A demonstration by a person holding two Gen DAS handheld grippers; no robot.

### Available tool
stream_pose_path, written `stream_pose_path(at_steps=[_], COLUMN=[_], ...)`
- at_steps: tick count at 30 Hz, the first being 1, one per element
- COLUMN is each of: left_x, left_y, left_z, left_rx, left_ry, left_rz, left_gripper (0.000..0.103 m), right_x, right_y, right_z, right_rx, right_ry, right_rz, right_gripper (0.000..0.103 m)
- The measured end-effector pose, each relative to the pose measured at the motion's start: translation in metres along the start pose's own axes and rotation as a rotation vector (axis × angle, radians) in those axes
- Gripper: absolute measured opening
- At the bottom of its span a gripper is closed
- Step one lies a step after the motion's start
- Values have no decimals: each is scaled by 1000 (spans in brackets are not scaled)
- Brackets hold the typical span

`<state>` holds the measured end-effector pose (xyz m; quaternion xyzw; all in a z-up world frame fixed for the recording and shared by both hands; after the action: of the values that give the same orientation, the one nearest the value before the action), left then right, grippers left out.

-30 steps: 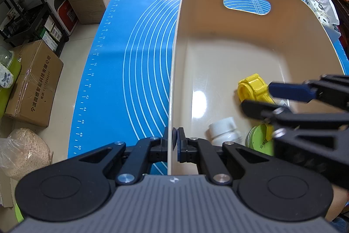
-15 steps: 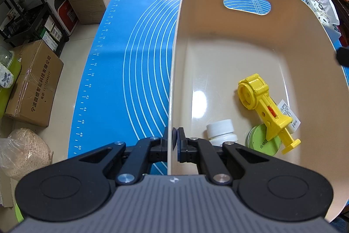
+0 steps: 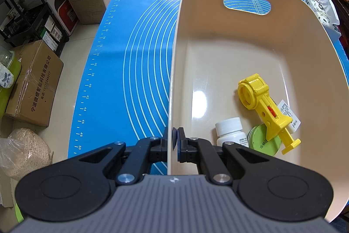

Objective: Organize rigid objects
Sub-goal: 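Move the right tool over the clear tape roll on the mat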

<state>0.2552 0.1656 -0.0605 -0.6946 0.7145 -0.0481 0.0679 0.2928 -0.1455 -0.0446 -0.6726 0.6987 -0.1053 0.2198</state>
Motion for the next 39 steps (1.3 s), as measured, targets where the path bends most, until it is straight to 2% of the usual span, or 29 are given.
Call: stream_pose_path(at_steps=[7,15,23,30,39], left_x=[0,-3,-3,-3,-2], left_y=[0,-1,-1,-1,-1], left_z=[0,-1,-2,-1,-2], left_rx=[0,0,0,0,0], left_ry=[-2,-6,-6,-7,-6], left_rz=[1,3,3,3,2], left_gripper=[7,7,7,7,7], right_x=[18,30,31,23,28], right_y=[16,20,18,17,25], right_z=[26,39,40,39,36], right_rx=[-57,-75,-84,-98,-97], right_ry=[46,35,23,34,15], right_rz=[50,106,134,141,171], right_gripper=[63,60,60,50,49])
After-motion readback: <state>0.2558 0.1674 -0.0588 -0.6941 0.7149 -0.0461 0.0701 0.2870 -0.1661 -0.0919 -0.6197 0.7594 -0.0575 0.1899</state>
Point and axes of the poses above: each gripper's, at about its wrist camera, not at the fingertips, and z roughly the way its jaws point, x to its right, y to its underside, the point moved 3 cm from there along z, roughly the way its jaws point, and after that the axes turned 13 degrees about -x, right-handed, at the moved point
